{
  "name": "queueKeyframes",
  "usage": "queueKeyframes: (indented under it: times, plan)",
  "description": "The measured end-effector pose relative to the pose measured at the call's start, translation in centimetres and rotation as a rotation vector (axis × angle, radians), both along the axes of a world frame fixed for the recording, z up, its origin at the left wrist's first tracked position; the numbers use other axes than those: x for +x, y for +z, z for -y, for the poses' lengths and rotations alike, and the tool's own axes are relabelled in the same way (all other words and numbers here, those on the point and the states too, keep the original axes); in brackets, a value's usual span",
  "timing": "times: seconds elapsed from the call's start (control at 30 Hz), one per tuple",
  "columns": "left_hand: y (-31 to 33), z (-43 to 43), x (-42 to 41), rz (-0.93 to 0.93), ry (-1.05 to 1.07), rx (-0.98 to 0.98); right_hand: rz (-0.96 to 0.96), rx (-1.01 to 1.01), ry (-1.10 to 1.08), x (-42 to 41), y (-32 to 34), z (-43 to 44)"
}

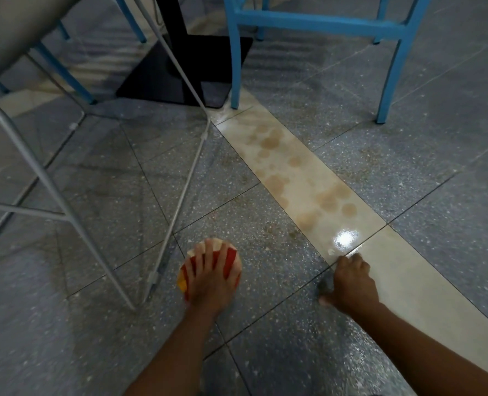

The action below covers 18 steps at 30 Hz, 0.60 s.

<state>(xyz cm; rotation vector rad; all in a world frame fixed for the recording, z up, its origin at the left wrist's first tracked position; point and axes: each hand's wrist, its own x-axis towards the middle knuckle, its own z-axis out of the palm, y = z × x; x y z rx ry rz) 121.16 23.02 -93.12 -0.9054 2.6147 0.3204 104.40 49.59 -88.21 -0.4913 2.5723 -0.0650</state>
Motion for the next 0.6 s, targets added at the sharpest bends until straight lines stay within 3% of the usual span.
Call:
queueKeyframes:
  times: [0.1,0.23,0.3,0.47,0.6]
  plan:
    - [-0.5,-3.8,-5.0,-0.013,0.093,0.029,-0.005,-0.012,-0.020,0.2,-0.1,0.1]
    - [-2.2,-9.4,-0.2,-0.127,-0.449,0.057,-0.016,-0.020,-0.028,0.4,-0.1,0.0]
    - [-2.7,-7.4,3.8,-0.122,-0.582,0.072,-0.019,-0.030,-0.022,0.3,-0.1,0.0]
    - [-2.0,2.6,3.0,-0.061,-0.374,-0.007,0.007,-0.027,-0.037,-0.2,-0.3,0.4]
    - [-1.5,4.6,-7.7,-0.051,0.090,0.020,0.019,0.010,-0.058,-0.5,-0.3,0.9]
